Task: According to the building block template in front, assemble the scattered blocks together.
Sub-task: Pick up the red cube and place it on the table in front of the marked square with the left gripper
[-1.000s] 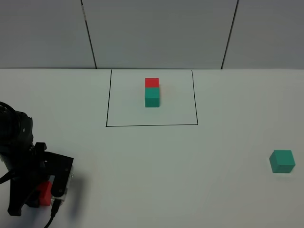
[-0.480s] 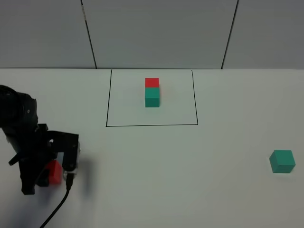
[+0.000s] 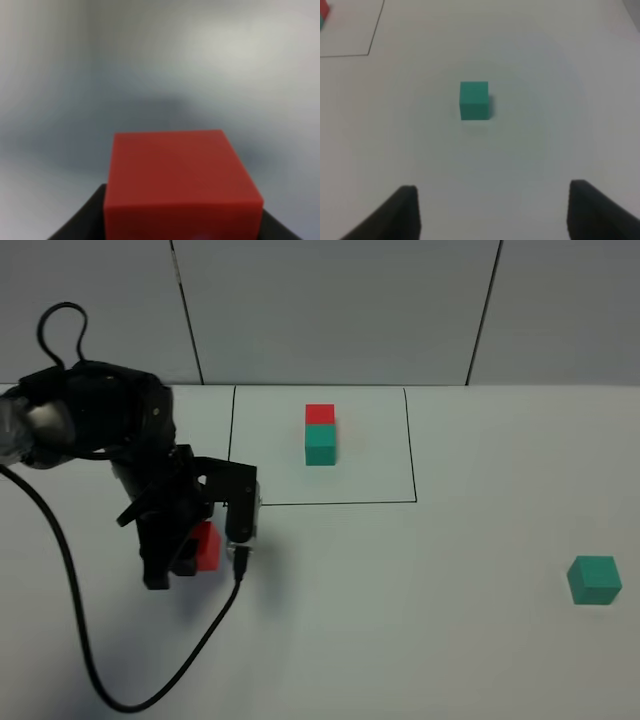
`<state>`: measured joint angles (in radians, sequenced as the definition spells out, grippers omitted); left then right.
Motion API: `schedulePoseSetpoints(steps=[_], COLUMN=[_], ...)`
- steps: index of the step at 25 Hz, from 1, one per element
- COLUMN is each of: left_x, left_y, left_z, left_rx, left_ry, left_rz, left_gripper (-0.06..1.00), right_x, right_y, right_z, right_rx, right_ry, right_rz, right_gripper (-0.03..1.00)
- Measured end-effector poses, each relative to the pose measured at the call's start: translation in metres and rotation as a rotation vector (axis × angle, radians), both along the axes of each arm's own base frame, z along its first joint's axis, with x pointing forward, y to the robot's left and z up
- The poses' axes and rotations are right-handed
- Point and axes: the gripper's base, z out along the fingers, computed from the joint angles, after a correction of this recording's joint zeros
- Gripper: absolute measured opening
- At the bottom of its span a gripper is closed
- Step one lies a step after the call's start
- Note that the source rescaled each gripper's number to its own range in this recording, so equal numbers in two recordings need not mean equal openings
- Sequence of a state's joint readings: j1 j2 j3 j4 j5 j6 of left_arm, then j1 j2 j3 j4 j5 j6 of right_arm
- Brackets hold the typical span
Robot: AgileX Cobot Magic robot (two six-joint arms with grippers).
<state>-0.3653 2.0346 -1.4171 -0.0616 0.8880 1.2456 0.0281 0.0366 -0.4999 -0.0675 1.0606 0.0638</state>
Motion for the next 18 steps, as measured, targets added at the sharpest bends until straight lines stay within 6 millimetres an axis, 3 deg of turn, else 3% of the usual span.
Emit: schedulePoseSetpoints(steps=[6,12,18], left_x=[0.021,0.026,0.017], left_y=[-0.050,-0.095,-0.104], left_z=[-0.005,-0.010,-0.033], left_rx=[-0.014,-0.024,0.027], left_ry=[-0.017,-0.013,0.082], left_rz=[-0.020,-0.023,0.004], left_gripper=[0.00,0.00,0.00], right_x=[0.000,0.000,0.000], right_y=[0.000,0.000,0.000], right_z=[0.000,0.000,0.000], right_rx=[0.000,0.000,0.000], right_ry=[0.000,0.000,0.000], right_rz=[0.000,0.000,0.000], right_gripper=[0.59,0.59,0.59])
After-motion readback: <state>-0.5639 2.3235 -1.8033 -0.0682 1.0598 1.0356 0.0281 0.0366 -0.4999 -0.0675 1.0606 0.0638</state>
